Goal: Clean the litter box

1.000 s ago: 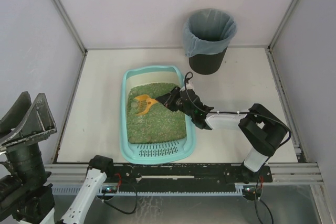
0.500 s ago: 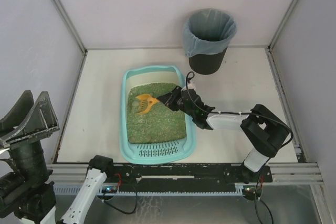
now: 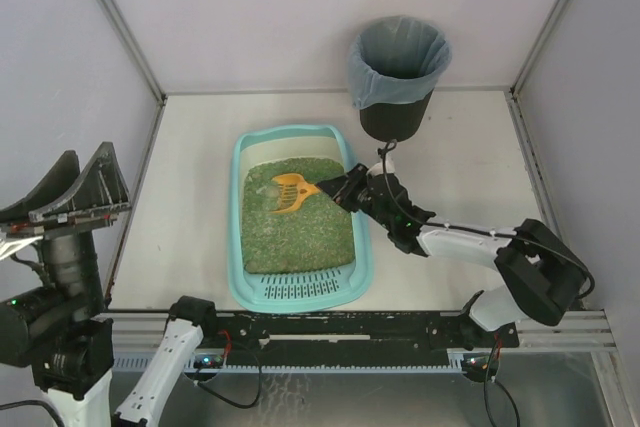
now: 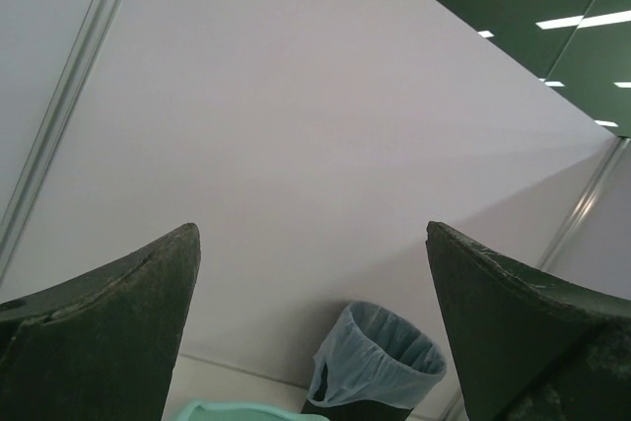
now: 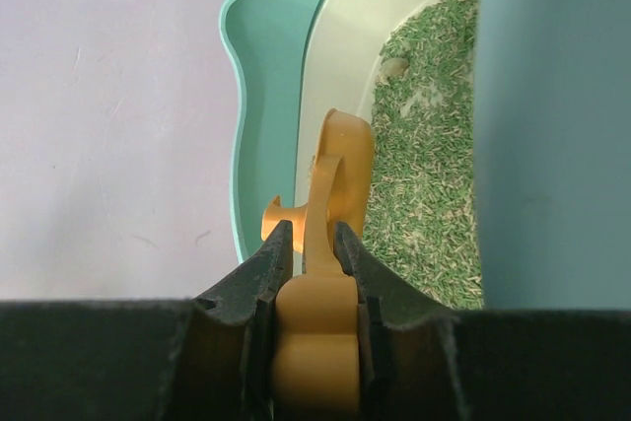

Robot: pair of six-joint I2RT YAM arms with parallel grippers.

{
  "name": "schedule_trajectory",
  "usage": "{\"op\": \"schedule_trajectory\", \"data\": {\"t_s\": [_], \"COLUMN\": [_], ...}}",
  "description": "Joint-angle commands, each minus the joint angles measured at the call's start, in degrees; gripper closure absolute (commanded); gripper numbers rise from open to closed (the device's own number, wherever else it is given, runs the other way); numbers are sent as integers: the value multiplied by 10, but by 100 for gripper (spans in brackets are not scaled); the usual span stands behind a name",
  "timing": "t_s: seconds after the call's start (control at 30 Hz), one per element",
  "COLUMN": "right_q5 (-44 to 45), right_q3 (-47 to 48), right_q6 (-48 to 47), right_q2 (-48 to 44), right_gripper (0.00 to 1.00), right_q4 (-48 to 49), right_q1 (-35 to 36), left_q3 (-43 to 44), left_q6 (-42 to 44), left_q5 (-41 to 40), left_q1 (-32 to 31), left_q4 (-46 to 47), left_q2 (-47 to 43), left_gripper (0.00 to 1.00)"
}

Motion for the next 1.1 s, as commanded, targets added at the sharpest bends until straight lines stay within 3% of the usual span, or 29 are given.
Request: {"op": "schedule_trajectory", "data": {"t_s": [0.0,0.17,0.33,0.53,0.63,0.7,0.87,0.97,1.07], "right_q5": [-18,-71,-104,-151,-110,-96,-162,-125,-153], "right_q3": [-26,-68,-135,-139,-183,-189,-166,-195,-159], "right_q6": [7,31,74,66,81,85,88,127,110], "right_q2": [-54,-94,-132,-162,-207,-218,-176,-182,-164], "right_gripper": [100,100,100,100,100,100,100,100,100], "right_q4": [31,60,107,117,94,86,151,151,160], "right_q1": [-19,-41,-73,-63,-91,-92,-77,-93,-63], "left_q3": [31,62,88,-59,-109,-125,-152,-162,-180], "left_q6": [9,-12,-33,-49,-43,-36,-9,-3,-3], "left_q5": [-26,-65,-56,-65,-65,-64,-62,-56,-47], "left_q1": [9,9,9,9,9,10,9,10,10], "left_q4": [-21,-91,-245,-322,-351,-377,-402,-405,-394], "left_q2": [42,101,172,127,114,120,141,154,157], "left_gripper": [0,0,0,0,0,0,0,0,0]}}
